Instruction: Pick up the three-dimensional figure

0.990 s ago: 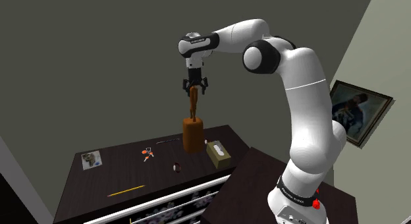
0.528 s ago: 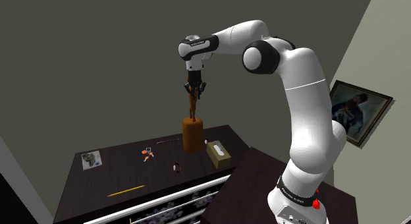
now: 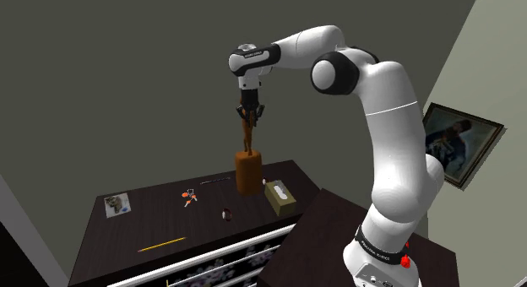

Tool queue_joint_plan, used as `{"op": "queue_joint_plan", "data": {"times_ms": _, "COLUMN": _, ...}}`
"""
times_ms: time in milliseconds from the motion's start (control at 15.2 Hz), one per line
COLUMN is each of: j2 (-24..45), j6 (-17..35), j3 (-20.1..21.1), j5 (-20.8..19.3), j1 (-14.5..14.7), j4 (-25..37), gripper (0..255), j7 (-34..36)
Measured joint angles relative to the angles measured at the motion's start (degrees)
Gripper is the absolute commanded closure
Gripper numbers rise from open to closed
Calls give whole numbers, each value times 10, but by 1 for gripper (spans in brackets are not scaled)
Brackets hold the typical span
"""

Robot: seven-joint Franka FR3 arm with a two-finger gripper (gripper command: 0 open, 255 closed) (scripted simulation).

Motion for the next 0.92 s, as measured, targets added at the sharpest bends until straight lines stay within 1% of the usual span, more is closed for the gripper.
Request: {"op": "queue_joint_plan", "data": {"times_ms": 924, "j2": -6, "j6": -99, "j3": -1, "j5": -1, "j1": -3, "j4": 93, "gripper": 255, "j7": 3}}
